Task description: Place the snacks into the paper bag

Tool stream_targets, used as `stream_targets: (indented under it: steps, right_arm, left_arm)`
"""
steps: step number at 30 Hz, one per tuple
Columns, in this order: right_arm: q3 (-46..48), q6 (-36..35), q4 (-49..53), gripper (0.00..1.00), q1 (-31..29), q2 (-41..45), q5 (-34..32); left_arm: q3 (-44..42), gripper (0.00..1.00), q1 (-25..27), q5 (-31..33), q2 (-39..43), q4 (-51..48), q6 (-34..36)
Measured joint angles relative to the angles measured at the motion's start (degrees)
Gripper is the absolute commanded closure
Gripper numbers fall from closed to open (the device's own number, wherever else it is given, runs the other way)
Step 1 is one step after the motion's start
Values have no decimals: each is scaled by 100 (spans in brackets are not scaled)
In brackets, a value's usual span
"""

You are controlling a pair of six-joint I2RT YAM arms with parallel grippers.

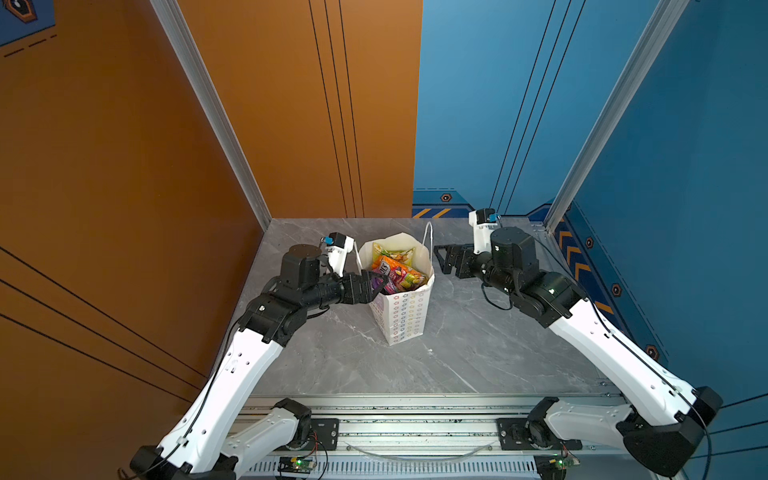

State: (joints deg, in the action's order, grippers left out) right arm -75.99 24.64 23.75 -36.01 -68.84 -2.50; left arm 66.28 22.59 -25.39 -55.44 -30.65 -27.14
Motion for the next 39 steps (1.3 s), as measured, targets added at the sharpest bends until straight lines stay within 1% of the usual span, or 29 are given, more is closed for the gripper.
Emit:
stream_targets:
  steps: [5,7,9,11,15,18,20,22,24,28,31,34,37,39]
  right_arm:
    - [743,-306,-348,0,120,590,-140]
    - [1078,-483,-476,0,212,852,-317]
    - [1515,-684,-702,0,361,1165,-531]
    - [1996,-881,-920,0,551,1467,-719]
    - [3075,-1204,-1436,0,973,1897,-1198]
    - [3969,-1423,-1910,0,1305,2111,-1613]
    - [4559,-1572,-2306,0,1563,2208,-1849]
    - [5101,-1694,-2868,0,1873,2212,-2000]
    - [5508,-1770,-3410,0,2177,2065,-2087]
    - [5949,-1937,-4631,0,2573,1283,-2208]
    - [6085,-2031,-5407,0,2734,710,-2177]
    - [6118,-2083,-6183,0,2924,111,-2122]
    - [6118,-2083,-6760,0,3132,-402,-1862]
    - [6118,-2090,-7128,0,3156,-715,-1709]
  left_arm:
    - [-407,2,17,195,881,643,35]
    - [-673,2,37,396,1303,938,105]
    - [-997,2,37,761,1690,1130,221]
    - [-1338,2,37,1325,2098,1248,367]
    - [-2046,2,37,2841,2717,1449,817]
    - [-2621,2,35,3991,2944,1751,1252]
    - [-2990,2,31,4509,3001,2022,1545]
    - [-3421,2,-7,4905,2988,2446,1878]
    - [-3790,2,-81,5187,2896,2806,2052]
    - [-4459,2,-468,5497,2487,3648,2129]
    - [-4909,2,-870,5521,2052,4312,2063]
    - [-5318,2,-1349,5375,1467,5031,2004]
    - [-5521,2,-1576,5224,721,5661,2048]
    - [-5622,2,-1735,5023,188,6205,2094]
